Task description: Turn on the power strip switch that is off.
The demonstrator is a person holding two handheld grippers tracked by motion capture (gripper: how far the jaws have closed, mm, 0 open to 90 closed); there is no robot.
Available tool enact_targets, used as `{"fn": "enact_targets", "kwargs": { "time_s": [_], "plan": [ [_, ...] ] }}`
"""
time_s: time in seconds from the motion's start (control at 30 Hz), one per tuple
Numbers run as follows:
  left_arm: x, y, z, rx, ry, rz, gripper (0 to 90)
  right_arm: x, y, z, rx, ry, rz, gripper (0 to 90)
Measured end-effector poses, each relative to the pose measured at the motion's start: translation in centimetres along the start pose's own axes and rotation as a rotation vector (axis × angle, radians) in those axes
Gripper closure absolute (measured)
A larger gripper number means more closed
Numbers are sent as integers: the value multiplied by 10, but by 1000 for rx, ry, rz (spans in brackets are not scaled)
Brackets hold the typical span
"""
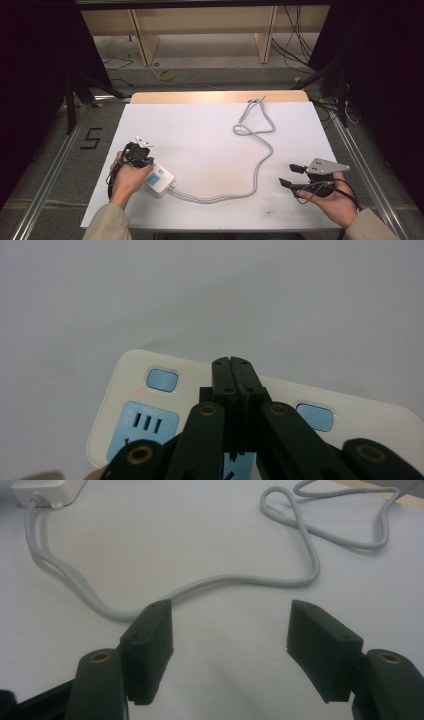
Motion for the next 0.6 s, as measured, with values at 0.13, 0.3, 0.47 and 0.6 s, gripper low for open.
{"fn": "enact_targets", "kwargs": {
  "time_s": [0.13,0.3,0.47,0.6],
  "plan": [
    [1,0,0,3,3,3,899,0,0,0,-1,0,2,353],
    [1,0,0,5,4,9,899,0,0,0,-1,1,2,353],
    [2,0,-1,4,5,10,899,0,1,0,1,0,4,353],
    [2,0,-1,2,7,10,899,1,1,0,1,-1,5,353]
  ]
}}
Point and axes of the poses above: each handheld gripper's, and its own axes: x roughly forward along the jaws, y roughly out of its underside, z roughly to its left, the point moved 5 cm from there along x, roughly forward along the jaws, and after that the axes turned 4 degrees about -y, right-handed, at the moved point
